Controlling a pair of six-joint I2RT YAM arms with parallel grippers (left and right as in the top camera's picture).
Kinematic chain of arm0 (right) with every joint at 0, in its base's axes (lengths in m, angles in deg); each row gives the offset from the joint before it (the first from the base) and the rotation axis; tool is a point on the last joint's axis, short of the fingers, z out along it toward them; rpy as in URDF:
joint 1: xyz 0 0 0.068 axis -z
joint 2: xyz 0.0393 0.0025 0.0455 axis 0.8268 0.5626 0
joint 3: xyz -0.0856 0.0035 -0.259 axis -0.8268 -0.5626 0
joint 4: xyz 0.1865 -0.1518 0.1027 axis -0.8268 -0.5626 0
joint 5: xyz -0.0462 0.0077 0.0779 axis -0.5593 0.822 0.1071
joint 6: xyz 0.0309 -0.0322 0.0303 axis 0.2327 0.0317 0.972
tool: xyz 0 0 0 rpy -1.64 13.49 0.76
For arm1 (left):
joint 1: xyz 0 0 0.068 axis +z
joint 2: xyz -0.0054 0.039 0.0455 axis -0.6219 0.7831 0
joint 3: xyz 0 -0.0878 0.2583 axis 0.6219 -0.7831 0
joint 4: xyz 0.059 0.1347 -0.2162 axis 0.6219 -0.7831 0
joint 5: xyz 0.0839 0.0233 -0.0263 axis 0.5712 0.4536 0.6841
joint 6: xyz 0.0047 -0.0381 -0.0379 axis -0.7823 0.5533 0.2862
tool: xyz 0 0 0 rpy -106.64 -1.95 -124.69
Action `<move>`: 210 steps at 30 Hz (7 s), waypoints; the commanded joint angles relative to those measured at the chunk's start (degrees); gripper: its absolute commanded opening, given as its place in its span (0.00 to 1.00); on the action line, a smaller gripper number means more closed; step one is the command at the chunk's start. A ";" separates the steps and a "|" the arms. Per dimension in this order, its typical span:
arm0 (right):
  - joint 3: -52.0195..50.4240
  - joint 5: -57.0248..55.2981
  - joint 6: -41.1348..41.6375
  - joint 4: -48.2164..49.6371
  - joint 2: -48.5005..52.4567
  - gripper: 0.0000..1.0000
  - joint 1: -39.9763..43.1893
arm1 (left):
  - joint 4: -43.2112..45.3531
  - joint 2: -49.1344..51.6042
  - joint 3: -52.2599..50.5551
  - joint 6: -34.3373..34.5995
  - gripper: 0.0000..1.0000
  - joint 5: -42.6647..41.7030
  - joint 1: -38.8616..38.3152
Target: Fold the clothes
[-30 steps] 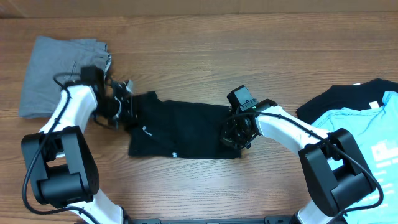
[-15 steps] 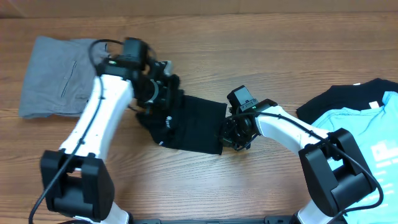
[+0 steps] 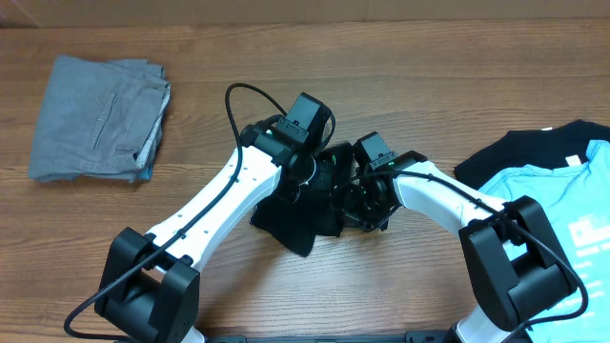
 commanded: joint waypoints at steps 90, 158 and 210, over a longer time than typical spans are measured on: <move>14.67 -10.78 -24.48 -23.74 -6.97 0.48 4.68 | -9.38 0.09 -1.42 -15.17 0.87 3.39 16.94; 0.46 0.55 -14.67 5.09 -0.13 0.07 2.49 | 15.21 12.87 -2.16 -18.88 0.66 -22.16 26.43; 15.04 1.18 -20.94 -17.66 -14.73 0.08 5.95 | 7.37 8.13 11.04 -18.97 0.04 -41.57 36.98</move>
